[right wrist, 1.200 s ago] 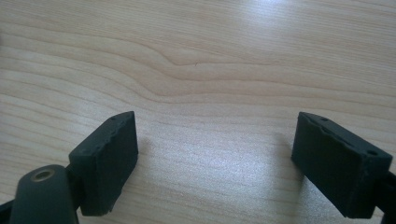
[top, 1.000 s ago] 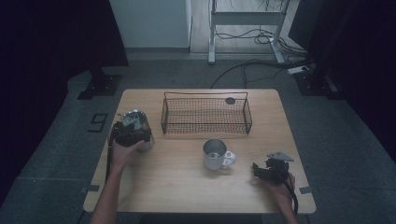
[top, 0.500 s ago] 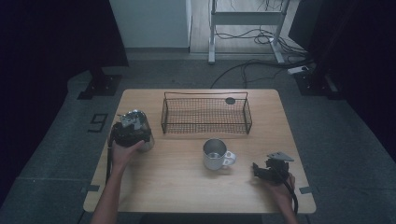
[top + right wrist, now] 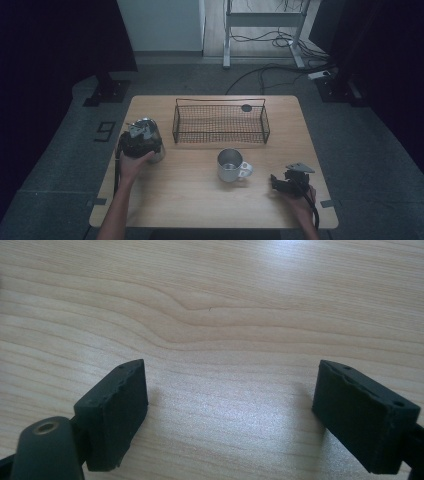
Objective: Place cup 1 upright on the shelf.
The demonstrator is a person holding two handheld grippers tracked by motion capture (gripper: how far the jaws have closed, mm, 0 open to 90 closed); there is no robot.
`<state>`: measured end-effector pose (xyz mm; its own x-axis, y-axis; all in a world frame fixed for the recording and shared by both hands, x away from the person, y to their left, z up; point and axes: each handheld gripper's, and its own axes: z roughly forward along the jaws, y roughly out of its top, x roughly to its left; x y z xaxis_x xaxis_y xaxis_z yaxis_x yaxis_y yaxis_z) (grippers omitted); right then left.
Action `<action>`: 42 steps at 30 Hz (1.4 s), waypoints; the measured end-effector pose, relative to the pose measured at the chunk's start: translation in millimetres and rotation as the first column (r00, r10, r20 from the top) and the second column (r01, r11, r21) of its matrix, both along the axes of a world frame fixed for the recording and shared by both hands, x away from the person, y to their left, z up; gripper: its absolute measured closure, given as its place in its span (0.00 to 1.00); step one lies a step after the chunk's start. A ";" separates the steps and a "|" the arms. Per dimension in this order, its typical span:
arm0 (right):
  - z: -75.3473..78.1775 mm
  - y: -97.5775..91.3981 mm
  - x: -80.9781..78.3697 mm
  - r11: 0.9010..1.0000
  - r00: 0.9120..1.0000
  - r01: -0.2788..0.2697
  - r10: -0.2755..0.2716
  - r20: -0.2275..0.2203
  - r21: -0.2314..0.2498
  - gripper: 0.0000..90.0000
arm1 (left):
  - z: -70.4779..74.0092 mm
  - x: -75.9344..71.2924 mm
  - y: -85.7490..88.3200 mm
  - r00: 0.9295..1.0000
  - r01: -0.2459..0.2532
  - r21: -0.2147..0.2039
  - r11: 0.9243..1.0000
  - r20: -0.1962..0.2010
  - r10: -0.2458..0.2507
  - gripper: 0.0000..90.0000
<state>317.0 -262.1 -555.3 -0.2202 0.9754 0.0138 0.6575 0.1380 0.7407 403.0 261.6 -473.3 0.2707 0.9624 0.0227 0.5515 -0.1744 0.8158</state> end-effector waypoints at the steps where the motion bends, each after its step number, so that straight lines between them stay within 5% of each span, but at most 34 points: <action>1: 0.0 0.0 0.0 1.000 1.000 0.000 0.000 0.000 0.000 0.16 | 1.0 -0.7 0.3 1.000 -0.001 -0.007 1.000 0.002 0.001 0.04; 21: 0.0 0.0 0.0 1.000 1.000 0.000 0.000 0.000 0.000 0.16 | 31.3 -17.1 -4.5 0.999 0.036 -0.030 0.999 0.043 -0.034 0.04; 42: 0.0 0.0 0.0 1.000 1.000 0.000 0.000 0.000 0.000 0.16 | 45.0 -22.6 -12.3 0.996 0.060 -0.059 0.996 0.062 -0.057 0.04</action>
<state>316.9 -262.1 -555.3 -0.2200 0.9754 0.0138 0.6577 0.1379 0.7405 380.5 249.3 -428.2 0.3266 0.9450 -0.0174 0.4915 -0.1541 0.8571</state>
